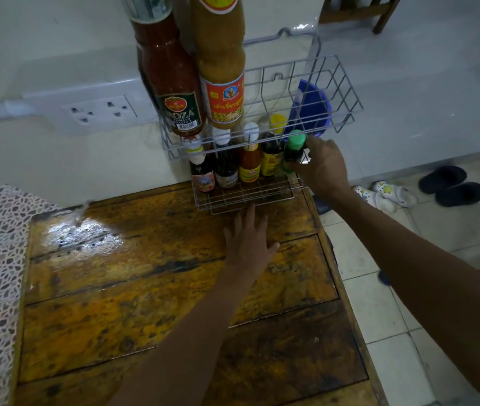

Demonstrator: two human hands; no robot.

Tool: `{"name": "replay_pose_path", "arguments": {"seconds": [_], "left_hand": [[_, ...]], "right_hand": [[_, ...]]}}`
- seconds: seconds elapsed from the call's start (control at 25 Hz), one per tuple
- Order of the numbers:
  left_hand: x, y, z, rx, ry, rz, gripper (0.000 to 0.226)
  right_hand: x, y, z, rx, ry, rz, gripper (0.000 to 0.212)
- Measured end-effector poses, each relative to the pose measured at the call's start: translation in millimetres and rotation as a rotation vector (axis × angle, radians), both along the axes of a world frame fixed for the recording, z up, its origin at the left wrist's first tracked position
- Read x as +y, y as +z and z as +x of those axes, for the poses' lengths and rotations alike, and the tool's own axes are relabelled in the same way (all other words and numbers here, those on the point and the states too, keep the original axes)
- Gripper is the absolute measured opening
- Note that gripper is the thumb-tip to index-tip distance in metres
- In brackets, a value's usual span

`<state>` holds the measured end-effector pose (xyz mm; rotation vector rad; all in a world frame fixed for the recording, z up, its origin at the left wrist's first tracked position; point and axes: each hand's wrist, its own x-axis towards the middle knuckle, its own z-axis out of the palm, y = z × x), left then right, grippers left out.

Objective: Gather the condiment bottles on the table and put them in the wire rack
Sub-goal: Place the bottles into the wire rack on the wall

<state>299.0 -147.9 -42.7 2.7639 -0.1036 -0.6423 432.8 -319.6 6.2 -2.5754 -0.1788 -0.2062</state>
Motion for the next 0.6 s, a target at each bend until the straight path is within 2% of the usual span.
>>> {"name": "replay_pose_path", "arguments": {"seconds": [0.2,0.48,0.6], "left_hand": [[0,-2,-2,-0.018,0.002,0.006,0.076],[0,-9,-4,-0.058,0.003,0.025,0.076],[-1,-10,-6,-0.056,0.003,0.032,0.075]], "right_hand": [[-2,-13,5,-0.017,0.007,-0.002,0.056],[-3,-25,3,-0.028,-0.035,0.146,0.055],[-2,-31,1,0.042,-0.087,0.181,0.056]]}}
